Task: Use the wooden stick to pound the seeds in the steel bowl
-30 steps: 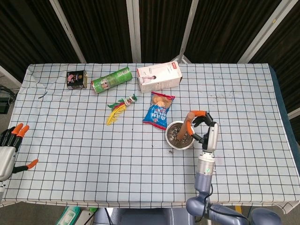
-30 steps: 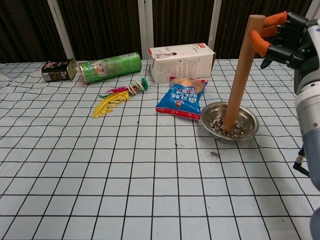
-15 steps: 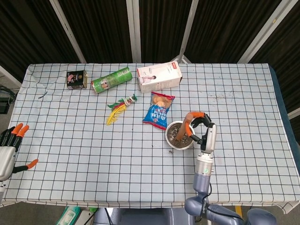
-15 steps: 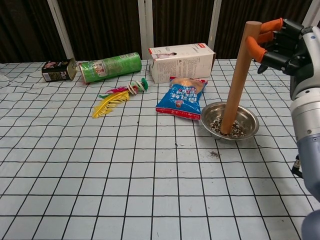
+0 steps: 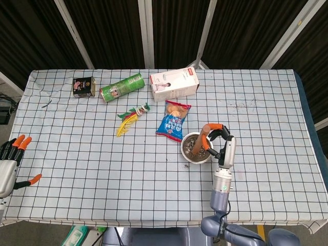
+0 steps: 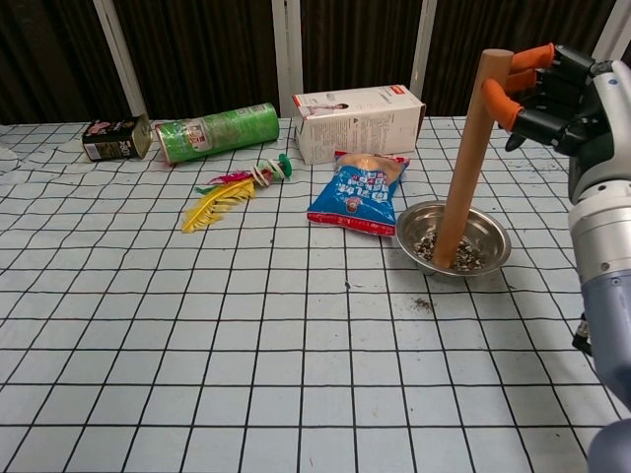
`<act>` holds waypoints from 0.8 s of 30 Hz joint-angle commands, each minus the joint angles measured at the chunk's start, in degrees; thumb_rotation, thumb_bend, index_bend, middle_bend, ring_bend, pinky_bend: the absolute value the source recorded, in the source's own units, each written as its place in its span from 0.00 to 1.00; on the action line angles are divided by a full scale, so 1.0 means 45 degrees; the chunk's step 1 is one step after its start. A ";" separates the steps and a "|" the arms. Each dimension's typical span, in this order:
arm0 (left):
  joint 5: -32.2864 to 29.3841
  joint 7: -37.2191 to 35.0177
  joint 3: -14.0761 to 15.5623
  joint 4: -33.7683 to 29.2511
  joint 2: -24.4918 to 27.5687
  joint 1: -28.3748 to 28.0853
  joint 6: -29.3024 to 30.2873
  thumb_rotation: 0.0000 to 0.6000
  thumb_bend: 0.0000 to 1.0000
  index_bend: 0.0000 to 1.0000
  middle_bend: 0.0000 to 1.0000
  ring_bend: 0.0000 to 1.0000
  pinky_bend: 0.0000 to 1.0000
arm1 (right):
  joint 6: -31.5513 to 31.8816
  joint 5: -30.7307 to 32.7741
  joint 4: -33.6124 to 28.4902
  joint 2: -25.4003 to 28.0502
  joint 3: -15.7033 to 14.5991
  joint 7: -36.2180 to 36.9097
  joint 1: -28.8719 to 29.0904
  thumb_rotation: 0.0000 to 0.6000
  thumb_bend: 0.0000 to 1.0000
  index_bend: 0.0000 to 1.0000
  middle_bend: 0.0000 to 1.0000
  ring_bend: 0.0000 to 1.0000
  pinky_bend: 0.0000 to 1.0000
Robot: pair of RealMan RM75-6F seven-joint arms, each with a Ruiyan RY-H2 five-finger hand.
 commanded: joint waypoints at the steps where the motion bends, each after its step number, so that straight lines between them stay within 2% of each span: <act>1: 0.0003 -0.0001 0.0000 -0.0007 0.0002 -0.0001 0.0001 1.00 0.20 0.02 0.00 0.00 0.00 | -0.0008 0.0006 0.0082 -0.0037 -0.0015 0.0039 -0.0029 1.00 0.87 0.74 0.65 0.60 0.66; 14: 0.0010 -0.0010 0.0008 -0.0019 0.0013 -0.0004 -0.0003 1.00 0.20 0.02 0.00 0.00 0.00 | -0.0047 -0.0049 0.0480 -0.0213 -0.0239 0.0247 -0.0235 1.00 0.87 0.74 0.65 0.60 0.66; 24: 0.0000 0.0019 0.0000 -0.0046 0.0013 -0.0011 -0.0004 1.00 0.20 0.02 0.00 0.00 0.00 | 0.0113 -0.0449 -0.0307 0.0253 0.0455 -0.0165 0.0391 1.00 0.87 0.74 0.65 0.60 0.66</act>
